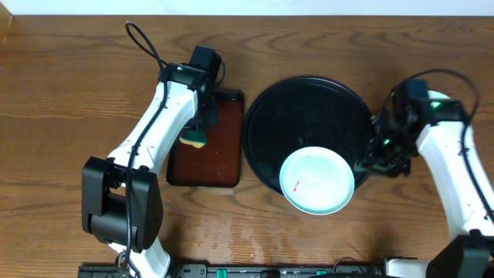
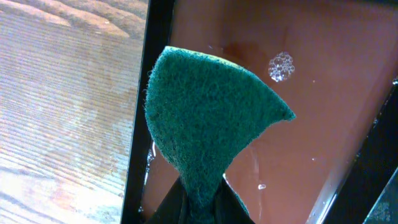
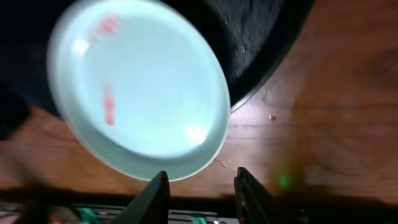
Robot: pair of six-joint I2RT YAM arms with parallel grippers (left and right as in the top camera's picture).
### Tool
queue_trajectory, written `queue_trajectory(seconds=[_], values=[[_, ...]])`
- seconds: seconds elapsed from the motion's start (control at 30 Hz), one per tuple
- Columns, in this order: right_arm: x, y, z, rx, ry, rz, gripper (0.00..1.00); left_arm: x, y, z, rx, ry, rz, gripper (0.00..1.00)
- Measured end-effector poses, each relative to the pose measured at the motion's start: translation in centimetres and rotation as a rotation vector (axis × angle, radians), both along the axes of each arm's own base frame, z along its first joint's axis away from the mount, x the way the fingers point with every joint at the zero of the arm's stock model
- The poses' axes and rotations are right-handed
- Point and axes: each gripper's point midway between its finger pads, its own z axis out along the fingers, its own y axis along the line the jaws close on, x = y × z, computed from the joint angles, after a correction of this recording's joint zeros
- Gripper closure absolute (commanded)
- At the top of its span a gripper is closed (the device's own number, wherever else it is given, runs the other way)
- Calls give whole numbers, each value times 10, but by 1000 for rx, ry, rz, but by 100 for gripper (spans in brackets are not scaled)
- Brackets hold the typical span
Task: Clean dirty plates on tray and stack at the side
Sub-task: 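Move right gripper back to the second mint plate's rim, then grasp second mint plate rim with right gripper and drag it up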
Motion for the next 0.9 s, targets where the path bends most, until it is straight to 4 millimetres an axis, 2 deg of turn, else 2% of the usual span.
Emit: queue_trajectory(seconds=[0.1, 0.47, 0.7, 0.9], values=[[-10, 0, -23, -17, 33, -4, 69, 0, 0, 0, 0, 0, 0, 92], [-17, 2, -68, -10, 28, -75, 72, 0, 0, 0, 0, 0, 0, 92], [-11, 13, -73, 20, -7, -63, 78, 0, 0, -1, 0, 0, 0, 92], [-14, 15, -74, 22, 4, -63, 78, -6, 2, -14, 4, 15, 0, 92]])
